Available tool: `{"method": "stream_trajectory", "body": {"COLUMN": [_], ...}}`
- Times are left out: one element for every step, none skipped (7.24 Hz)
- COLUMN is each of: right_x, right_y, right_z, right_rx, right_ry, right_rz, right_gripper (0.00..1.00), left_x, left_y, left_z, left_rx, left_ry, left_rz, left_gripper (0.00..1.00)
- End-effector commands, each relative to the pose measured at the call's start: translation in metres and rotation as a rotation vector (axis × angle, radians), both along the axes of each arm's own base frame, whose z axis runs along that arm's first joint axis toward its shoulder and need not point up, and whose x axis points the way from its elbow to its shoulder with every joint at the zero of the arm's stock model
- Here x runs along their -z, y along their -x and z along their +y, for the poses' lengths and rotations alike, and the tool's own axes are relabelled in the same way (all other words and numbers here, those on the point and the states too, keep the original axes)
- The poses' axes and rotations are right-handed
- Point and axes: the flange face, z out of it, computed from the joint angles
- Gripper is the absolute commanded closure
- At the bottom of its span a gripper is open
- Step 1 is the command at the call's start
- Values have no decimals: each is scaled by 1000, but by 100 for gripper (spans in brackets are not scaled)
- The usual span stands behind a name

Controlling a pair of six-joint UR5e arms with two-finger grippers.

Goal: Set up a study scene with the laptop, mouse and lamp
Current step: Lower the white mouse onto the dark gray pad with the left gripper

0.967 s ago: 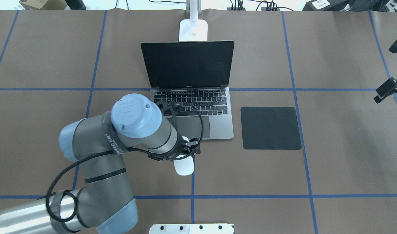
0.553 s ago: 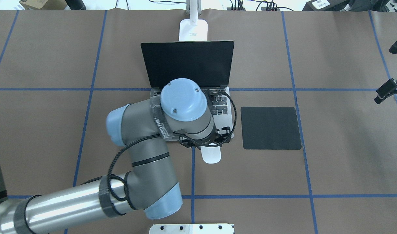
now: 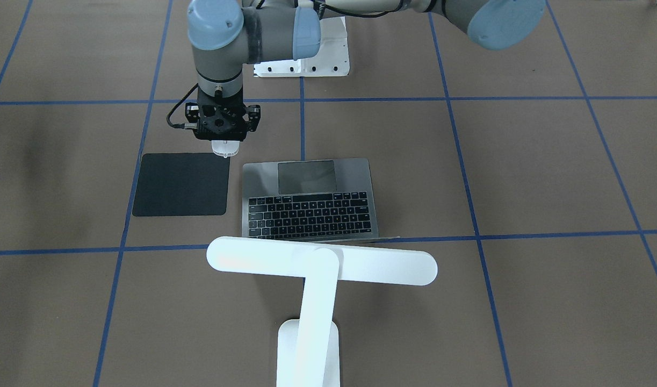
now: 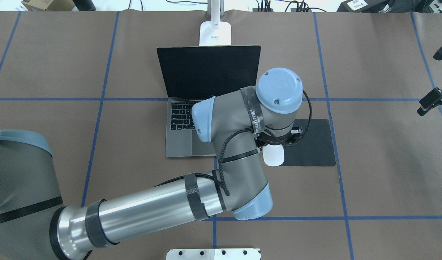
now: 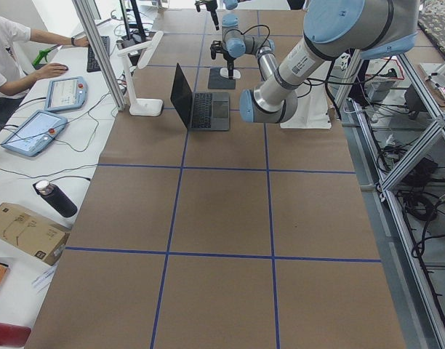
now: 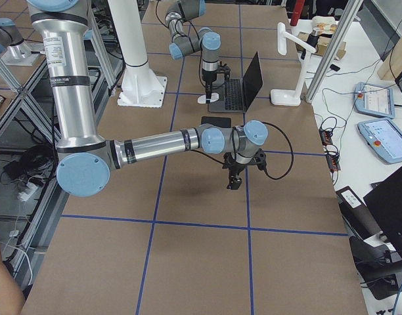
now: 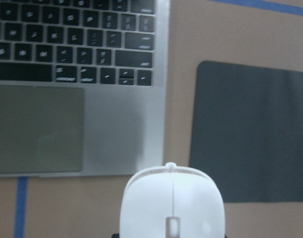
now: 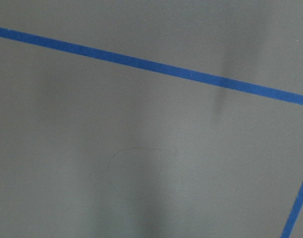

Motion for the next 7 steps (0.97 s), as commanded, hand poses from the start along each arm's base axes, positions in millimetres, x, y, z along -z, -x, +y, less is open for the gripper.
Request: {"method": "stream_trajectory", "body": {"right_x": [-3, -7, -7, -7, -7, -8, -8], "right_y": [0, 1, 1, 1, 2, 3, 3], "right_z": [0, 0, -1, -1, -1, -1, 0], "right_rx": [0, 2, 1, 1, 2, 3, 3], "right_ry": [5, 13, 14, 14, 15, 18, 20], "right_rz": [2, 3, 3, 3, 3, 4, 2], "right_gripper": [1, 1, 1, 1, 1, 1, 1], "left_x": [21, 20, 30, 28, 20, 21, 20], "left_y": [-40, -52, -63, -81, -91, -95, -102], "left_z": [-15, -19, -21, -22, -24, -23, -21], "left_rx": [4, 25, 42, 47, 56, 51, 49], "left_ry": [-7, -29, -54, -76, -92, -106, -110], "left_rz": [-33, -43, -64, -73, -80, -82, -90], "left_gripper": [35, 35, 35, 35, 35, 35, 35]}}
